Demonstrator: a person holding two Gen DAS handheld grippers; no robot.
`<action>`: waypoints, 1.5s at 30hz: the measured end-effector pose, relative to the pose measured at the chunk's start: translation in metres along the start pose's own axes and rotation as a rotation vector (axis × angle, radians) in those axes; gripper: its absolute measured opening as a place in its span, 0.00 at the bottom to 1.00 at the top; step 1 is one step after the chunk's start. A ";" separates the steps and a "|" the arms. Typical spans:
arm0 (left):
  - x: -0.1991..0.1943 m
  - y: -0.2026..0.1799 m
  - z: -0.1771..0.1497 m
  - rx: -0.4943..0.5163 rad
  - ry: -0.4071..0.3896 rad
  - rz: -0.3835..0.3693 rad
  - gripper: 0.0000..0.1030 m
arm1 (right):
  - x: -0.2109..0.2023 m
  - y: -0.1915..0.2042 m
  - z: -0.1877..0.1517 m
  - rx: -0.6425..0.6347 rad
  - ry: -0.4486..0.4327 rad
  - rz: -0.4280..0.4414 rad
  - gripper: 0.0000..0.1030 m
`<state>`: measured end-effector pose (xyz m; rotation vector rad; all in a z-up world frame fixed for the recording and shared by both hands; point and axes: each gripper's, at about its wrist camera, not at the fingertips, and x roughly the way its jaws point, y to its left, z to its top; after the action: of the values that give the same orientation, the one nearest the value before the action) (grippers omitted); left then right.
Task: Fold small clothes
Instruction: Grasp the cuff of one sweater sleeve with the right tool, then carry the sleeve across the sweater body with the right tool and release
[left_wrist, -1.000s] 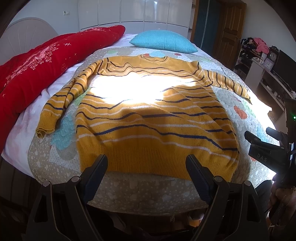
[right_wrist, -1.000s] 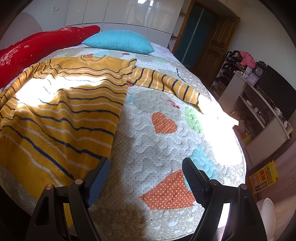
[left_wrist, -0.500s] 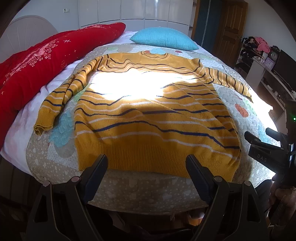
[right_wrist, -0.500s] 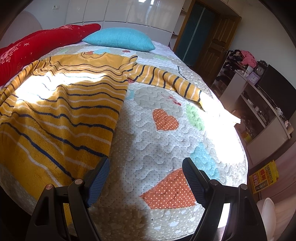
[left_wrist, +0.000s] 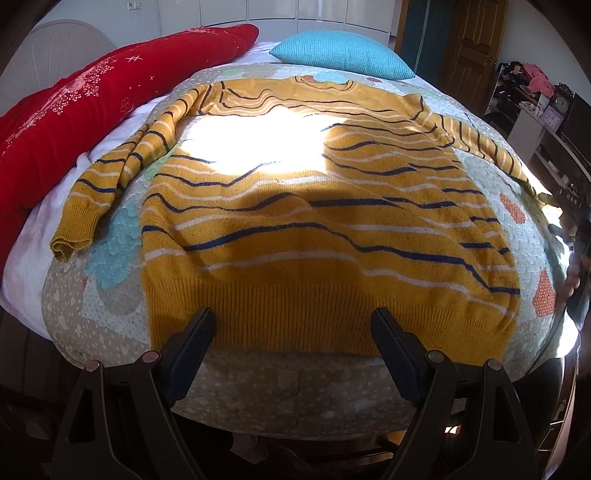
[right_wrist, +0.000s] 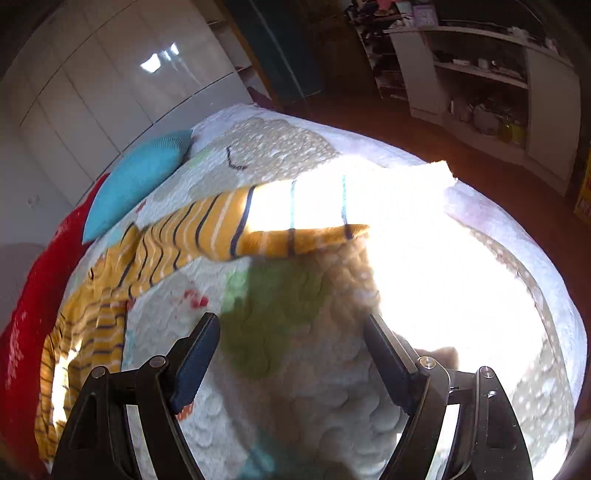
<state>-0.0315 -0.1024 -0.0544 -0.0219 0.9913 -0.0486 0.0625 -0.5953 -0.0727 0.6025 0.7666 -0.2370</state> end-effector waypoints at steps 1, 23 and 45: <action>0.002 -0.001 0.001 0.002 0.005 0.001 0.83 | 0.007 -0.007 0.012 0.049 -0.006 0.013 0.82; 0.011 -0.017 0.004 0.051 0.033 0.012 0.83 | -0.037 -0.045 0.112 0.259 -0.108 0.138 0.66; -0.014 0.094 -0.002 -0.240 -0.063 0.010 0.83 | 0.042 0.063 0.114 0.144 -0.002 0.157 0.10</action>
<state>-0.0381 -0.0075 -0.0476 -0.2373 0.9297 0.0806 0.1837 -0.6108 -0.0117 0.7951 0.7004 -0.1484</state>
